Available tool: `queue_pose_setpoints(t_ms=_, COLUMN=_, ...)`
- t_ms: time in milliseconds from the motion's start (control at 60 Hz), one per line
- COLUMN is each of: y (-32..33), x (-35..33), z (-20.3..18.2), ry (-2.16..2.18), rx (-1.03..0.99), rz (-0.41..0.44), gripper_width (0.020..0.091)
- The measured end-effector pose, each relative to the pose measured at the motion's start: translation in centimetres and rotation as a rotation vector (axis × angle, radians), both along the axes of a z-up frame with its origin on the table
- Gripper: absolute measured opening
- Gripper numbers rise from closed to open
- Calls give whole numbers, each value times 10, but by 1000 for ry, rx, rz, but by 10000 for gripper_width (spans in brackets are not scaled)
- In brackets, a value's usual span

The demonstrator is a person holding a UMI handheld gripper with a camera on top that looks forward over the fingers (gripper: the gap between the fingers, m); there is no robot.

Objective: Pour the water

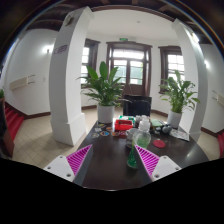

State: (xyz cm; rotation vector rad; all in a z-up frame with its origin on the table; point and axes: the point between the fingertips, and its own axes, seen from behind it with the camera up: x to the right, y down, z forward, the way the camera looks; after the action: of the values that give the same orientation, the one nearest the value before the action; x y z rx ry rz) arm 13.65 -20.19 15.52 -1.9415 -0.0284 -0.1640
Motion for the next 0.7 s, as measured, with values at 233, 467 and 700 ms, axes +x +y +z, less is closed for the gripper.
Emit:
queue_pose_setpoints(t_ms=233, y=19, x=68, z=-66, ry=-40, rx=-7, rz=-99, gripper_width=833)
queue_pose_setpoints(t_ms=467, y=68, x=122, z=-86, ry=49, rx=74, rz=-137, gripper_width=831)
queue_pose_setpoints(t_ms=700, y=119, x=136, z=-96, ry=17, rx=91, rz=-93, gripper_width=818)
